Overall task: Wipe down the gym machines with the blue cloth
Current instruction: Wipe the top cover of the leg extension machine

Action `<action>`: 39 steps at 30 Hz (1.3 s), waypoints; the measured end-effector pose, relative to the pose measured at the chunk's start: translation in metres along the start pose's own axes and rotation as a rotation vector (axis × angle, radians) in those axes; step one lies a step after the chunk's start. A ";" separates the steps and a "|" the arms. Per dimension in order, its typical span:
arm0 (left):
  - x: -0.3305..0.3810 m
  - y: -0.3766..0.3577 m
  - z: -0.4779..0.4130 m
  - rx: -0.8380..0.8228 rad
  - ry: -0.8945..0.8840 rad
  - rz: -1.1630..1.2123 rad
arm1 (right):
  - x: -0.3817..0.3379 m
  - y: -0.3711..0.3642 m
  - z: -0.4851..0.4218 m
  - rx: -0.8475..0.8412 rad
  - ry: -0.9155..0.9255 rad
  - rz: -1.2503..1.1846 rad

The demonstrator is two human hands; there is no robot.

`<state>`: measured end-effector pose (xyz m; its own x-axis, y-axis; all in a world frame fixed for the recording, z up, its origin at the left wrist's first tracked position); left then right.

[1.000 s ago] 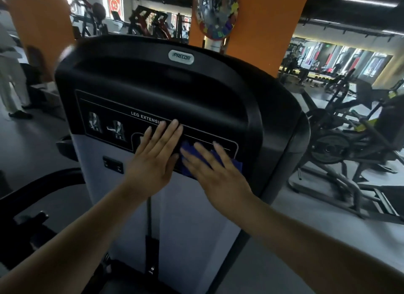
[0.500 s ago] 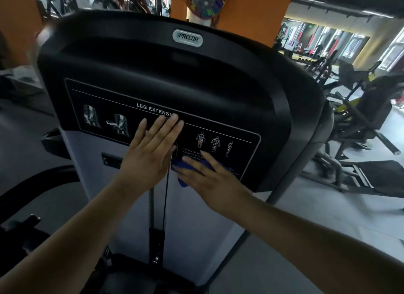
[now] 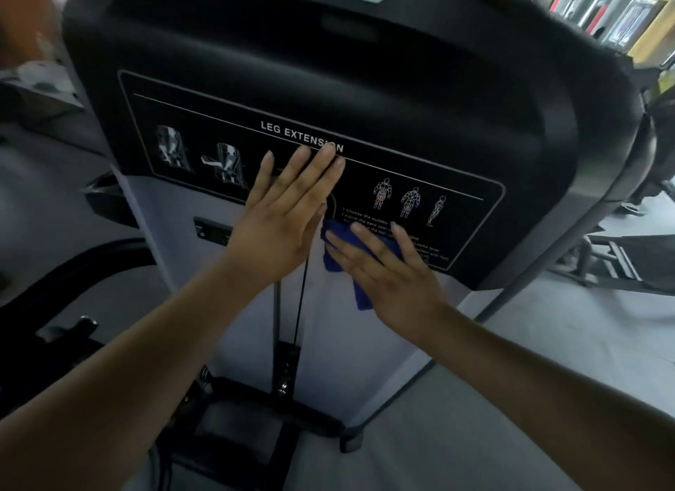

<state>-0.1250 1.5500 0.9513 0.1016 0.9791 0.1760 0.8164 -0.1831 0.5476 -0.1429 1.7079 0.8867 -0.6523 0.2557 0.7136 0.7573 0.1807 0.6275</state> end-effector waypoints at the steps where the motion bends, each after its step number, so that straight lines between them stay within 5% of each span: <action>1: 0.002 -0.002 0.001 -0.002 0.012 0.014 | -0.007 -0.009 0.006 -0.015 0.042 -0.017; 4: 0.005 -0.004 0.004 0.016 0.035 0.067 | -0.020 -0.021 0.022 -0.061 0.128 -0.063; 10: 0.021 -0.022 0.023 0.011 -0.014 0.041 | 0.026 0.018 0.051 -0.098 -0.024 0.117; 15: 0.044 -0.033 0.035 0.042 -0.084 0.000 | -0.001 -0.002 0.081 -0.150 0.093 0.039; 20: 0.052 -0.046 0.050 0.021 -0.114 -0.011 | 0.031 0.020 0.099 -0.180 -0.041 0.143; 24: 0.054 -0.054 0.052 -0.009 -0.084 0.010 | -0.007 -0.009 0.127 -0.282 0.097 0.082; 29: 0.054 -0.056 0.055 -0.017 -0.085 -0.002 | 0.027 0.018 0.122 -0.199 -0.105 0.118; 34: 0.057 -0.061 0.057 -0.050 -0.049 0.008 | -0.005 -0.005 0.141 -0.272 0.039 0.009; 39: 0.059 -0.061 0.062 -0.063 -0.029 0.014 | 0.033 0.019 0.140 -0.194 -0.133 0.128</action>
<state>-0.1331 1.6248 0.8775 0.1300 0.9783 0.1612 0.7774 -0.2015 0.5958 -0.1452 1.8528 0.8787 -0.5324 0.3893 0.7517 0.8046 -0.0433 0.5923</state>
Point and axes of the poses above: each hand's wrist, its own z-axis away from the middle knuckle, its own y-axis out of the back of the hand, x = y × z, the point moved 10 cm from there along -z, towards the middle knuckle, and after that the axes turned 14 degrees about y, right-handed, at the moved point
